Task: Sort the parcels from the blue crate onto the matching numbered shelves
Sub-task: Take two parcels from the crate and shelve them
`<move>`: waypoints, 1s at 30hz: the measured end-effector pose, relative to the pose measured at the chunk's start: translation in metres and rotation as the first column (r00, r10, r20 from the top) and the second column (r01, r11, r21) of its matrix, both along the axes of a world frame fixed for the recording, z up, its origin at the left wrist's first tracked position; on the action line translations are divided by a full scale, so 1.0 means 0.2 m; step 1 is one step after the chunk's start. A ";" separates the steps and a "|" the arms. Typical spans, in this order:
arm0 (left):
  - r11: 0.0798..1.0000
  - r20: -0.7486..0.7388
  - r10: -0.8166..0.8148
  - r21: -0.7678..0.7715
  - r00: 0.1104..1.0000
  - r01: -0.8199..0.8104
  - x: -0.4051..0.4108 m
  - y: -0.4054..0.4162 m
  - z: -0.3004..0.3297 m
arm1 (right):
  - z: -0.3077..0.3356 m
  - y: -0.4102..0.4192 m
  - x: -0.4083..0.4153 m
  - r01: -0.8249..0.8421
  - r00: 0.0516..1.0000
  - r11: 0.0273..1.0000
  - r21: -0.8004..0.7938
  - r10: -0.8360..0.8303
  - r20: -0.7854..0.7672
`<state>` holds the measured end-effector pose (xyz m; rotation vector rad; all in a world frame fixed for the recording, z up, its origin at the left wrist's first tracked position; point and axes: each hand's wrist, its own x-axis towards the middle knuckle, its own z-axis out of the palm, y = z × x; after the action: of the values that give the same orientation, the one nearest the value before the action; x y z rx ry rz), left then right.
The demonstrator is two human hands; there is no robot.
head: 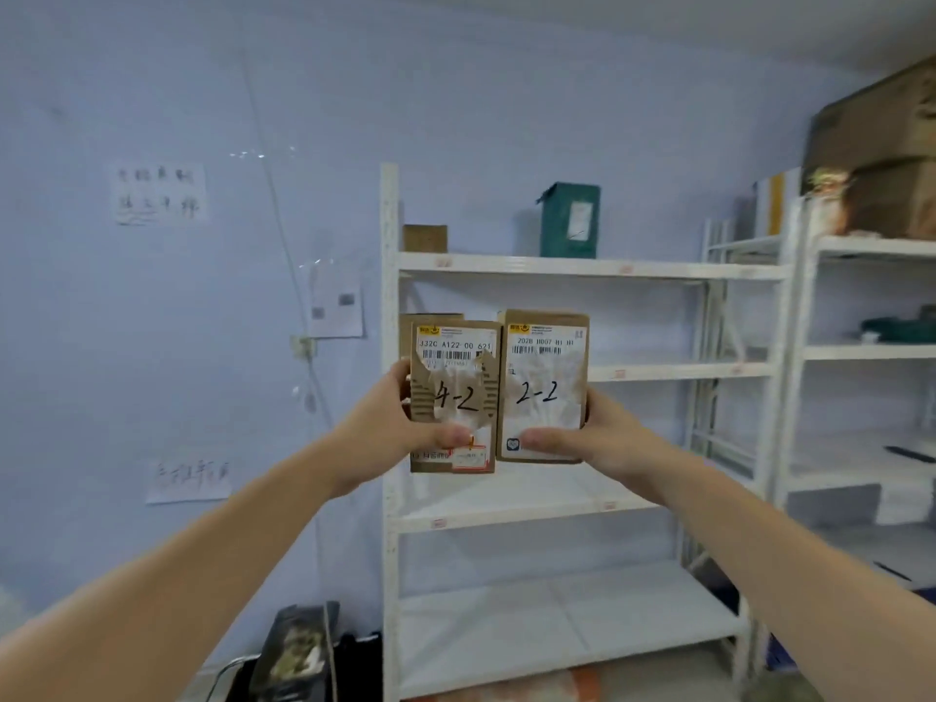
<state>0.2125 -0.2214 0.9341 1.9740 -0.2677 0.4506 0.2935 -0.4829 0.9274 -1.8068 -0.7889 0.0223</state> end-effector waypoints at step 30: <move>0.969 -0.075 -0.245 -0.003 0.967 0.246 1.98 -0.82 -0.05 | 0.02 -0.87 1.55 0.320 0.947 0.931 -0.175 -0.309 0.090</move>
<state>0.6087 -0.3860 0.9240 1.9279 -0.4601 0.2153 0.6026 -0.6571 0.9308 -2.1060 -0.5444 -0.1750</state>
